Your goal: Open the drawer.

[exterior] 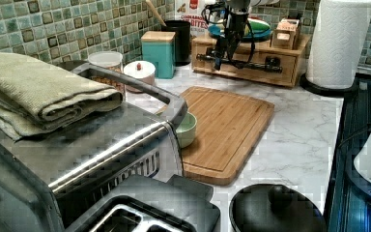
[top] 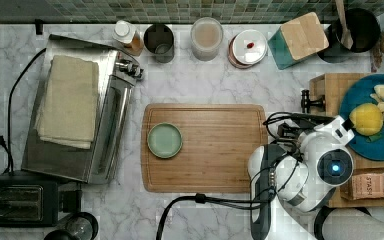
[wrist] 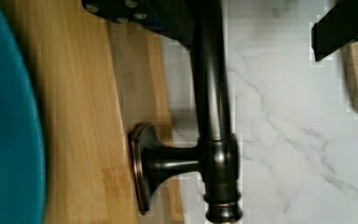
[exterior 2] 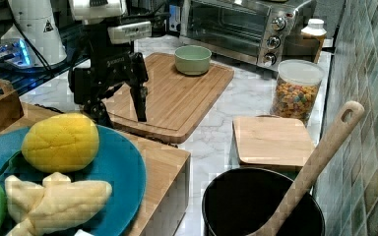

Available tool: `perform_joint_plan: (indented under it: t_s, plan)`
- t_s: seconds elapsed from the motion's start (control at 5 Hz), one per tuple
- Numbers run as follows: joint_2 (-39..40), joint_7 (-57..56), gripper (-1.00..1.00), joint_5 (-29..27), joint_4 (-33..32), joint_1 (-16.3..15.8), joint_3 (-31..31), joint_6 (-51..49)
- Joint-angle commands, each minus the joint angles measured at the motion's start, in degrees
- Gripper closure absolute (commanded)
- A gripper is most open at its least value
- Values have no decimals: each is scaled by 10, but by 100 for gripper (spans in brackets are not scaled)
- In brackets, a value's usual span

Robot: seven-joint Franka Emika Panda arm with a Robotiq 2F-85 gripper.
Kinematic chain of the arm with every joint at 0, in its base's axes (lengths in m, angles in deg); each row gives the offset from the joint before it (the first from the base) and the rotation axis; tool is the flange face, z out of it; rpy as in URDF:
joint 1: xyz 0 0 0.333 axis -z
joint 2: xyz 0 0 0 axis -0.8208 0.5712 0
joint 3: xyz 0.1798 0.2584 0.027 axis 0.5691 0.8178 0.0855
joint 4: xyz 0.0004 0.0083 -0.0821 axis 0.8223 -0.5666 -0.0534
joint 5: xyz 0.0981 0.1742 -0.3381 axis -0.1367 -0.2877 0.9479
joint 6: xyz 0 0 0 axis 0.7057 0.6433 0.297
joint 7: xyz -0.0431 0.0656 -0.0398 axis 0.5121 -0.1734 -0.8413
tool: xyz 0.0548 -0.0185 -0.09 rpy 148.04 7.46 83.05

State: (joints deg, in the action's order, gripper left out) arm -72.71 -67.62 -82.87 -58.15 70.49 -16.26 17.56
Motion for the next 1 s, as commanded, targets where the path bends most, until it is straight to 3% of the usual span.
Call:
perform_joint_plan:
  t_s: [0.2,0.4,0.6,1.0]
  plan:
    - [-5,50,-100,15,-72,-42,6,-3]
    - [25,9,-100,3,-48,-33,4,2]
    - [36,18,-100,31,-26,-38,-13,-24]
    - [75,-58,-100,-33,34,14,52,-90]
